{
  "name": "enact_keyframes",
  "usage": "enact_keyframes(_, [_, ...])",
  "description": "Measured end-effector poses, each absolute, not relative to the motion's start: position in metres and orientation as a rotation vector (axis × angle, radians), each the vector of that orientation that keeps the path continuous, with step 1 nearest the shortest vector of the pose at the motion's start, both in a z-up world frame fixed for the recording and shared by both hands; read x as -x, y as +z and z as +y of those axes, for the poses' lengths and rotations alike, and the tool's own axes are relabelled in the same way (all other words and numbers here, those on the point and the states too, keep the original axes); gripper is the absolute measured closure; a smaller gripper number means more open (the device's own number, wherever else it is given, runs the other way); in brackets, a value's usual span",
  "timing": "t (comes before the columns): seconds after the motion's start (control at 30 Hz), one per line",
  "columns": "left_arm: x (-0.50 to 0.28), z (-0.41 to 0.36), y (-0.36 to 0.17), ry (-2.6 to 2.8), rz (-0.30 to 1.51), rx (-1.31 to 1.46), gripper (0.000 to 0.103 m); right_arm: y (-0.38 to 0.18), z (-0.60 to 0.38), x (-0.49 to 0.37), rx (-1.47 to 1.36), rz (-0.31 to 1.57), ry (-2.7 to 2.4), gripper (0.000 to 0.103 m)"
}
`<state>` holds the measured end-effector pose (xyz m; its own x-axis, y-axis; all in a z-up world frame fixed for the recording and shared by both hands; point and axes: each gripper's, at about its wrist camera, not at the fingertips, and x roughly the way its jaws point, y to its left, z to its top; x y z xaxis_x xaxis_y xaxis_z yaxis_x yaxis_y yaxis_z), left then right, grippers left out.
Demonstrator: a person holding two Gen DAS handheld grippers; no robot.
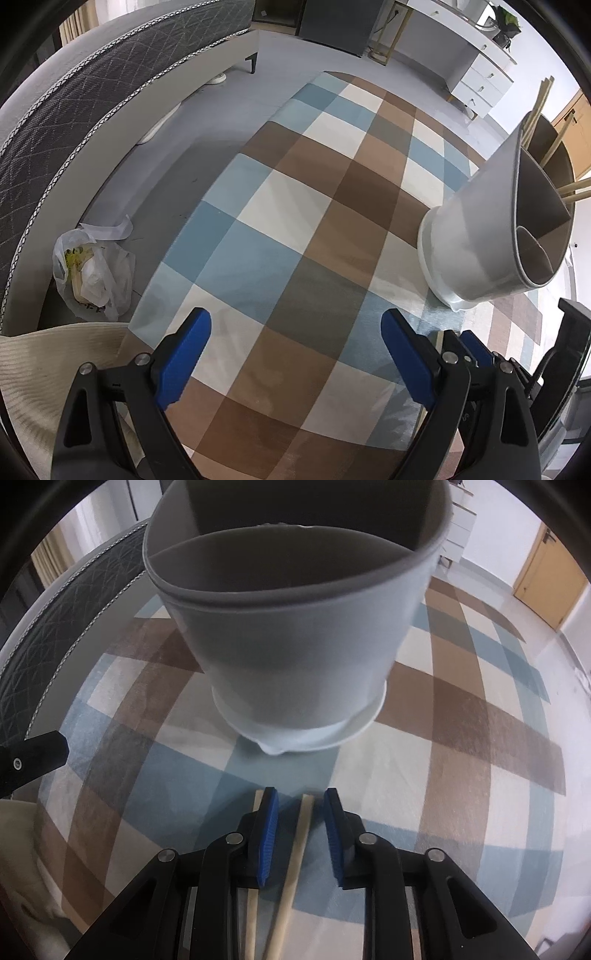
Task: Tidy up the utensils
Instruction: 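Close the right gripper on one of the last bamboo sticks, then close the left gripper on the final bamboo stick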
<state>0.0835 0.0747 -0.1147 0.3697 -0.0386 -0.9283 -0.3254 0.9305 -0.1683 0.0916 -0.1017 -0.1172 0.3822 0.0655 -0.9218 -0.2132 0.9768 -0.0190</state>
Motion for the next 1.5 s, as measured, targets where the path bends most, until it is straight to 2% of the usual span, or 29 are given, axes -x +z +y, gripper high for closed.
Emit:
enact_keyframes(0.07, [-0.084,0.075,-0.115,0.196,1.185,0.346,0.013,-0.117,-0.104,-0.092,0.137,1.165,0.182,0.094])
enact_keyframes(0.13, [-0.084,0.074,-0.115,0.205,1.181,0.334,0.013,-0.117,-0.111,-0.092,0.087,1.174,0.194,0.097])
enact_keyframes(0.33, [-0.082,0.060,-0.113,0.179,1.160,0.271,0.013,-0.113,-0.155,-0.090,-0.119,1.176,0.190,0.097])
enact_keyframes(0.77, [-0.067,0.005,-0.118,-0.084,1.194,0.165,0.013,-0.068,-0.241,-0.062,-0.483,1.019,0.162,0.097])
enact_keyframes(1.23, [-0.091,-0.068,-0.128,-0.093,1.247,-0.007,0.013,-0.079,-0.292,-0.052,-0.621,0.990,0.025,0.098])
enact_keyframes(1.43, [-0.098,-0.082,-0.143,-0.080,1.275,-0.047,0.022,-0.077,-0.301,-0.050,-0.662,0.968,0.020,0.098])
enact_keyframes(1.5, [-0.100,-0.089,-0.149,-0.062,1.300,-0.083,0.031,-0.078,-0.301,-0.049,-0.674,0.966,0.016,0.097])
